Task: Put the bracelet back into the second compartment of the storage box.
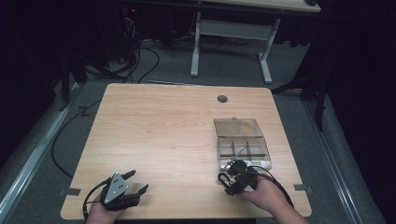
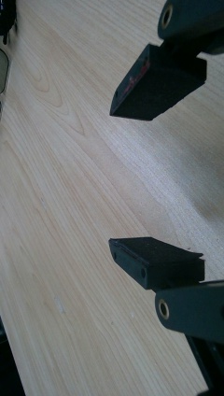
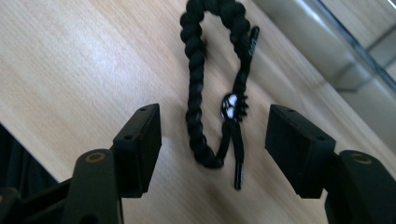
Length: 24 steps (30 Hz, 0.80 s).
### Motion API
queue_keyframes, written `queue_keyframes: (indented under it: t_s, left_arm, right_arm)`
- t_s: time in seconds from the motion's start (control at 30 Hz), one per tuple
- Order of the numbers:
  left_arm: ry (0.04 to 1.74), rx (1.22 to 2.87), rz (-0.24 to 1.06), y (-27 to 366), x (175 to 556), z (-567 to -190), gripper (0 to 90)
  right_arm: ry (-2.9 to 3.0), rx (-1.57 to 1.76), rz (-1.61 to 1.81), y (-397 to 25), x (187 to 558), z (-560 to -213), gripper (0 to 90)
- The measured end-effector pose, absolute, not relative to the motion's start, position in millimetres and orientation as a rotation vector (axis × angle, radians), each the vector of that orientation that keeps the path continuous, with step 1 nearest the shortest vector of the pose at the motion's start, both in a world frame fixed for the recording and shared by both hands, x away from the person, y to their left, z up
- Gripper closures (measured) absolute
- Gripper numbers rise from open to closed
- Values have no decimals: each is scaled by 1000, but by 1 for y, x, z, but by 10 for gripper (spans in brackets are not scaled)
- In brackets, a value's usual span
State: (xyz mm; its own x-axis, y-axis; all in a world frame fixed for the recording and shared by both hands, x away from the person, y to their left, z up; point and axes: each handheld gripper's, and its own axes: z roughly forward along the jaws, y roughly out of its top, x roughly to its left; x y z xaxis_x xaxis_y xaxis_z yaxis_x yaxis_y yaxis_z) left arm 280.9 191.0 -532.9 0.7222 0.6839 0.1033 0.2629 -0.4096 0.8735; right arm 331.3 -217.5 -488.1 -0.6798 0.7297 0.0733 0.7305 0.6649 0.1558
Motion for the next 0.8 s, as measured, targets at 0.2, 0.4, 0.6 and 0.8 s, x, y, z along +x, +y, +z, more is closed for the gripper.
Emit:
queue_keyframes:
  t_s: [0.2,0.4,0.6,0.8]
  left_arm:
    - [720,1992,564,191,281,-533,309]
    - [719,1993,566,191,281,-533,309]
    - [717,1993,568,190,281,-533,309]
    - [718,1994,566,191,281,-533,309]
  right_arm:
    - [-2897,-1259,-269,-211,335,-491,438]
    - [-2948,-1238,-246,-207,336,-491,543]
    - [-2985,-1190,-241,-208,334,-490,700]
    - [-2993,-1172,-222,-206,335,-490,715]
